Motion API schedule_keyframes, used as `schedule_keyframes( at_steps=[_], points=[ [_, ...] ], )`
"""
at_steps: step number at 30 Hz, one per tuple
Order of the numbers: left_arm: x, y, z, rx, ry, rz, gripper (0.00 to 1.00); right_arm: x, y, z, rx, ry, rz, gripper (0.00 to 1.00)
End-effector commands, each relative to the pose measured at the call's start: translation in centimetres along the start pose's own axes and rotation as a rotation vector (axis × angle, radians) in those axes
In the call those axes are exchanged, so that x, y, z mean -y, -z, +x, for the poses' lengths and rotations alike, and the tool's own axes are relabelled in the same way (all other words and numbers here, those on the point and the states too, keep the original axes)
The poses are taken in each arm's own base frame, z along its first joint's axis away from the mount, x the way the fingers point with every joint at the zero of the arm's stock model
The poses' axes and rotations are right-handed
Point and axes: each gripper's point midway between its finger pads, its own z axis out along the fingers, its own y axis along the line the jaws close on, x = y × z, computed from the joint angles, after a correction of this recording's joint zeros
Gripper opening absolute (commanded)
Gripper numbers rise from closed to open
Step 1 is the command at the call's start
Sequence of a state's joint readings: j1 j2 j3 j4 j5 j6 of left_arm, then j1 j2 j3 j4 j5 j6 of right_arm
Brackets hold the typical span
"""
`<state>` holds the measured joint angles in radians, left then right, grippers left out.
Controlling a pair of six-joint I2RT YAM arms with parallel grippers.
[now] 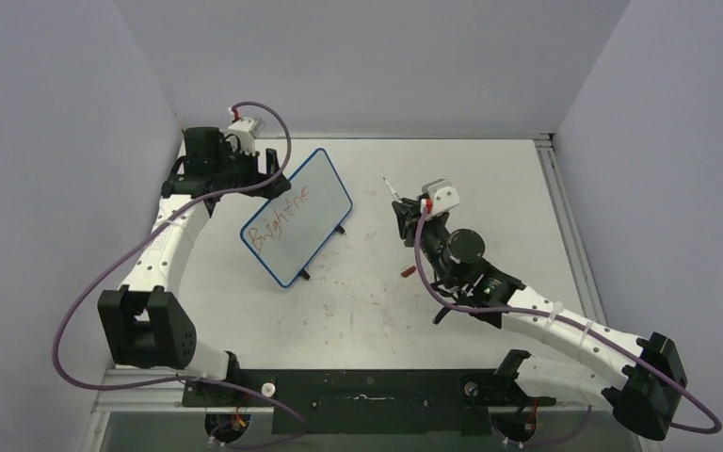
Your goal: Write a sentence on the whiteboard
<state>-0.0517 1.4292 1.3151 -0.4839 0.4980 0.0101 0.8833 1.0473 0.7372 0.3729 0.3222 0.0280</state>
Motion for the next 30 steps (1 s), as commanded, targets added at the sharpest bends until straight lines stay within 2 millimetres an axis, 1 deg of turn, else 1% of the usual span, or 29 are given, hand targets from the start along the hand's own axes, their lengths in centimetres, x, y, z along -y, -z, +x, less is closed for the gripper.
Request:
schedule_keyframes(
  at_steps=[1,3,5,6,8,10,13,15,17,20,27,30],
  points=[
    [0.9,-1.1,-1.9,0.007,-0.033,0.073,0.77,0.3,1.0,-1.3,0.029,-0.037,-0.024,0.05],
    [1.1,-1.9,-1.9,0.003,-0.026,0.096,0.76,0.5,1.2,-1.3,0.032,-0.038,-0.022,0.05],
    [1.2,-2.6,-1.7,-0.007,-0.016,0.118,0.72,0.7,1.3,-1.3,0.032,-0.038,-0.021,0.05],
    [1.1,-2.9,-1.5,-0.018,-0.012,0.127,0.68,0.8,1.3,-1.2,0.031,-0.037,-0.019,0.05],
    [0.9,-3.7,-0.7,-0.056,0.0,0.145,0.55,0.9,1.4,-1.1,0.028,-0.036,-0.017,0.05],
    [1.0,-4.1,-0.2,-0.071,0.002,0.166,0.43,1.1,1.4,-1.0,0.027,-0.033,-0.01,0.05],
    [1.7,-4.2,0.2,-0.068,0.006,0.214,0.29,1.3,1.5,-0.9,0.021,-0.03,-0.005,0.05],
    [2.3,-4.3,0.5,-0.07,0.007,0.254,0.22,1.2,1.7,-0.9,0.02,-0.031,-0.008,0.05],
    [2.9,-4.2,1.2,-0.086,0.008,0.304,0.15,1.3,1.9,-0.9,0.018,-0.034,-0.006,0.05],
    [3.6,-4.1,2.4,-0.105,0.007,0.361,0.01,1.5,2.3,-1.0,0.02,-0.041,-0.008,0.05],
    [5.4,-3.3,4.6,-0.134,0.024,0.481,0.0,1.3,3.2,-0.9,0.02,-0.054,-0.032,0.05],
    [6.3,-3.1,5.2,-0.14,0.036,0.523,0.0,0.9,3.7,-0.7,0.024,-0.062,-0.066,0.05]
  ],
)
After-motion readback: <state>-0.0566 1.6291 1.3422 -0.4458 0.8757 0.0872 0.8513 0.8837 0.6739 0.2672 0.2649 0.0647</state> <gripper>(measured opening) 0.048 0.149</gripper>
